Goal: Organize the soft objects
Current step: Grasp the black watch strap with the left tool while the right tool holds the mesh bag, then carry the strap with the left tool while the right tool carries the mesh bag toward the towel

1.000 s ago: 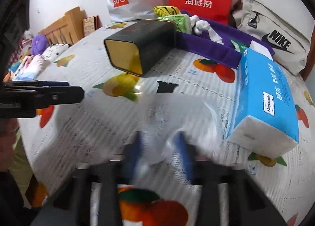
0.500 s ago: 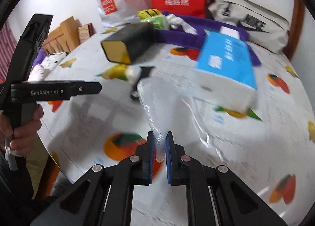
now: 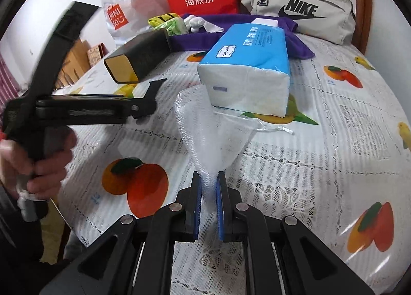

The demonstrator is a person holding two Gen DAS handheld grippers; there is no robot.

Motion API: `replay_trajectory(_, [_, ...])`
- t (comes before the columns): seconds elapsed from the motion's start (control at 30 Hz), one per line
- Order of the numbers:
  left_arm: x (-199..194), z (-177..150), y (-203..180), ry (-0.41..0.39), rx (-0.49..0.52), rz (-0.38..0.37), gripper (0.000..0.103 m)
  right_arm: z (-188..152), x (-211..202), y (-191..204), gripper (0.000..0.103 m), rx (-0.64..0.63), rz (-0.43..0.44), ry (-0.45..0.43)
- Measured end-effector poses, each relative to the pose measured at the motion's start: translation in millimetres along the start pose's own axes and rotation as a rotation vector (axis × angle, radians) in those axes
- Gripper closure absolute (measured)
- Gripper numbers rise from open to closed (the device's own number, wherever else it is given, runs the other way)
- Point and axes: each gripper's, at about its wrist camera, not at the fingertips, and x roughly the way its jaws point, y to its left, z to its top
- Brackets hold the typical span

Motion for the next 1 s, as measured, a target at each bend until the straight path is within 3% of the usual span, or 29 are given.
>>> replay_trajectory(0.2, [-7,-11,25,-0.017,-0.022,0.009,0.027,0,-1,-3,0.093,0.014,0.023,-0.003])
replay_trajectory(0.4, [-10,-9,40,-0.015,-0.039,-0.066,0.031,1,1,-4,0.093,0.017,0.021,-0.008])
replay_trajectory(0.5, [-2,0,25,-0.026,0.016,-0.039,0.057,1,1,-4,0.093,0.019,0.017,-0.006])
replay_trajectory(0.53, [-2,2,19,-0.034,0.044,-0.031,0.075,1,1,-3,0.093,0.019,0.015,-0.006])
replay_trajectory(0.57, [-3,2,15,-0.037,0.062,-0.047,0.078,2,1,-3,0.093,0.021,0.014,-0.006])
replay_trajectory(0.73, [-4,2,16,-0.041,0.051,-0.056,0.077,2,0,-2,0.093,0.018,0.0,-0.009])
replay_trajectory(0.87, [1,6,13,-0.03,0.047,-0.067,0.068,3,2,0,0.093,0.014,-0.004,-0.002])
replay_trajectory(0.9, [1,5,11,-0.036,0.059,-0.055,0.068,3,2,-1,0.093,0.015,-0.003,-0.001])
replay_trajectory(0.93, [1,5,9,-0.041,0.065,-0.055,0.079,3,2,0,0.093,0.016,-0.003,0.0])
replay_trajectory(1.0, [0,5,11,-0.038,0.059,-0.072,0.081,4,2,0,0.093,0.016,-0.005,0.001])
